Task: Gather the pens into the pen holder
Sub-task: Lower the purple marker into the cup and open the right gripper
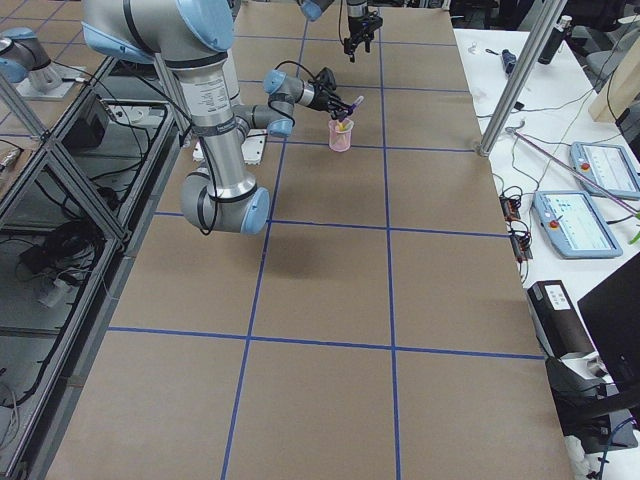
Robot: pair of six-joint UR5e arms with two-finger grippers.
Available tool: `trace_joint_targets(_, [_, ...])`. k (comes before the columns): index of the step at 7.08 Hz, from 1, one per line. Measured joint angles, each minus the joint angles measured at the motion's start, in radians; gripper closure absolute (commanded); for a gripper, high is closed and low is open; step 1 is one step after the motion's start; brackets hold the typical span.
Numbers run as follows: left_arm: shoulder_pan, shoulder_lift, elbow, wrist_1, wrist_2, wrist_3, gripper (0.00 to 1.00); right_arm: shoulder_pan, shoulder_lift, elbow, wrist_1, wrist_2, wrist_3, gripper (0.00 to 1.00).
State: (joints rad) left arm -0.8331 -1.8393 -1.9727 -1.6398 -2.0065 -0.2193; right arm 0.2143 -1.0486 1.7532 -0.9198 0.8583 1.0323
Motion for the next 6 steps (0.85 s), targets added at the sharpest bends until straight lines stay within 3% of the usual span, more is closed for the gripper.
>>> trace_joint_targets(3, [0.000, -0.001, 0.001, 0.000, 0.000, 0.000, 0.00, -0.013, 0.002, -0.010, -0.002, -0.008, -0.003, 1.00])
trace_joint_targets(6, [-0.001, -0.001, 0.003, 0.000, 0.000, 0.000, 0.00, -0.026, 0.002, -0.011, -0.002, -0.007, -0.012, 0.85])
